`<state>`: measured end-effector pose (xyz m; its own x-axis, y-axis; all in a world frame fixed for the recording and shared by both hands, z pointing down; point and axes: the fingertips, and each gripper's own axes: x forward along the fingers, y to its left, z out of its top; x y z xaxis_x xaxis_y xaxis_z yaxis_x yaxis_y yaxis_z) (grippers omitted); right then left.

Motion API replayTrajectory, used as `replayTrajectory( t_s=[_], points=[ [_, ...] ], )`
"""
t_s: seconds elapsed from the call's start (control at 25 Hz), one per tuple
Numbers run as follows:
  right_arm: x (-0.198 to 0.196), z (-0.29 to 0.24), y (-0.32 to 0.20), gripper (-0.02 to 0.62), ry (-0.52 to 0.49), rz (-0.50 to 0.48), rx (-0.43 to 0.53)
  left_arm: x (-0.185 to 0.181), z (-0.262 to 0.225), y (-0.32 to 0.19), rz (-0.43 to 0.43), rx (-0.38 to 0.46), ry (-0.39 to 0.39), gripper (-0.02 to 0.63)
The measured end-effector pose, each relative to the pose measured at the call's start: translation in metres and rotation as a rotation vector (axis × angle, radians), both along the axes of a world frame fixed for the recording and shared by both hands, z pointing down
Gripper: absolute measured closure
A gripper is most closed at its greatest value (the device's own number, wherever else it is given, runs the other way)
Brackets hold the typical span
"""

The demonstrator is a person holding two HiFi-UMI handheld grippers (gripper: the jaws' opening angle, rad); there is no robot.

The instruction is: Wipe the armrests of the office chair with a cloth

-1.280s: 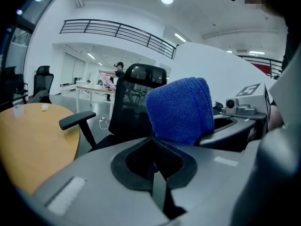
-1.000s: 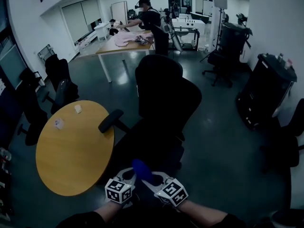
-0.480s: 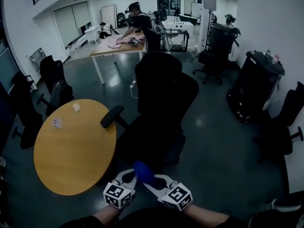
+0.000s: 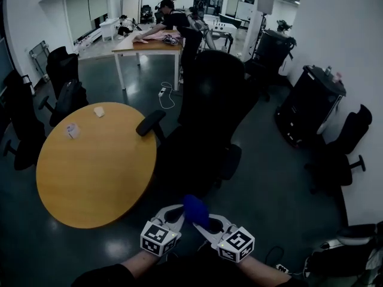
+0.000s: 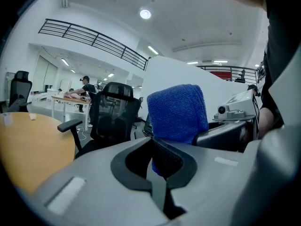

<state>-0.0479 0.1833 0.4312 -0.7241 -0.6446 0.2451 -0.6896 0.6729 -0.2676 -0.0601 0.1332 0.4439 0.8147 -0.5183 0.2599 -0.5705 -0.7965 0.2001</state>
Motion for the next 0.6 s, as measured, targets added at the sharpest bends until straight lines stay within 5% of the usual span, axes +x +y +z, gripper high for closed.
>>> replayTrajectory(
  t_s=[0.36, 0.6],
  points=[
    [0.001, -0.019, 0.039, 0.506, -0.019, 0.047, -0.017, -0.016, -0.026, 0.052, 0.075, 0.005, 0.055, 0.589],
    [0.037, -0.032, 0.048, 0.506, -0.051, 0.079, 0.021, -0.016, -0.053, 0.076, 0.04, 0.0, 0.115, 0.589]
  ],
)
